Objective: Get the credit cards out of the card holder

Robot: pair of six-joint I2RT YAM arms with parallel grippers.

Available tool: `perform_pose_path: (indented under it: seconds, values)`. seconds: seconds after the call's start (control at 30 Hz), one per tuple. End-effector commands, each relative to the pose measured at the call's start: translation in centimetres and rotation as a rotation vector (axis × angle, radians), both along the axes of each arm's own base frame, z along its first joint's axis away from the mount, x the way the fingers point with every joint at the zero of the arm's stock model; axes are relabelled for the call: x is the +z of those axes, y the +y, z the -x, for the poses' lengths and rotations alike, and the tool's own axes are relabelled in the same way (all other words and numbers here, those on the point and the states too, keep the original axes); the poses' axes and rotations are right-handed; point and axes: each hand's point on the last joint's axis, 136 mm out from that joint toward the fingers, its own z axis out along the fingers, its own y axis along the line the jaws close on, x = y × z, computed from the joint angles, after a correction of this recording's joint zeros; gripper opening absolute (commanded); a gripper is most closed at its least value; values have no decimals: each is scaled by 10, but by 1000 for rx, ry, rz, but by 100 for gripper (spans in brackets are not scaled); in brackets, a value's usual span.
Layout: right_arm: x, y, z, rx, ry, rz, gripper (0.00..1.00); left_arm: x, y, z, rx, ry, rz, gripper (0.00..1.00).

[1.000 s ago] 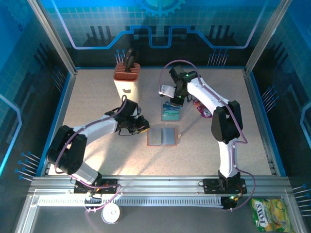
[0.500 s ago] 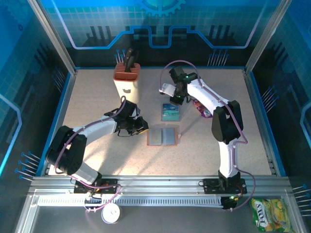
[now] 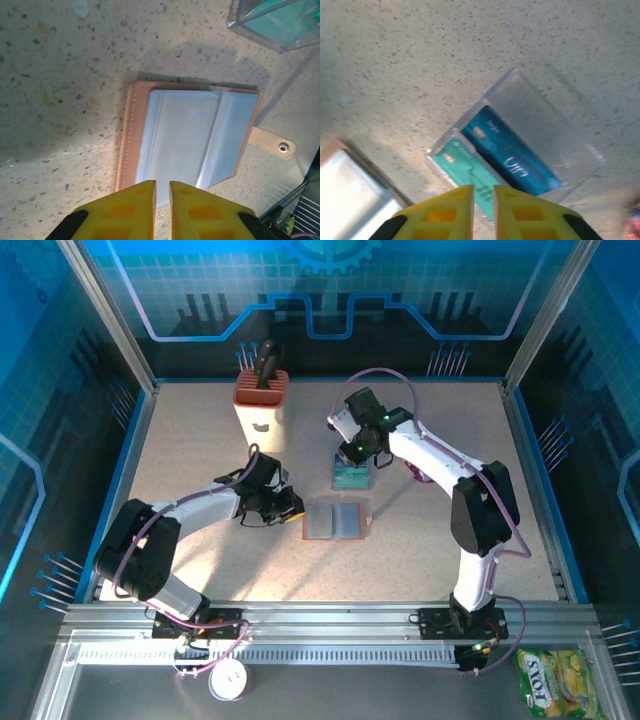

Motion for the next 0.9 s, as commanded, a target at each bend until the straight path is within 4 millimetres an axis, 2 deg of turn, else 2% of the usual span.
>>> perform_pose_path:
  seconds: [0.0,0.17,0.37,0.57,0.8,0.87]
  values:
    - [13,21,13,-133,47,-194,15,0,-1,3,-28,-10,20,15]
    - [-2,37,46,-175,148,-269,0,-3,-2,5,-32,-5,27,13]
    - [-26,38,74,-295,294,-247,0,-7,-5,5,-38,4,42,13]
    - [-34,51,98,-263,348,-337,2,-11,-3,8,-37,16,39,13]
    - [-54,63,123,-258,434,-395,1,-22,-5,13,-32,47,55,10]
    - [-58,66,127,-265,454,-421,7,-23,-5,13,-31,52,57,9]
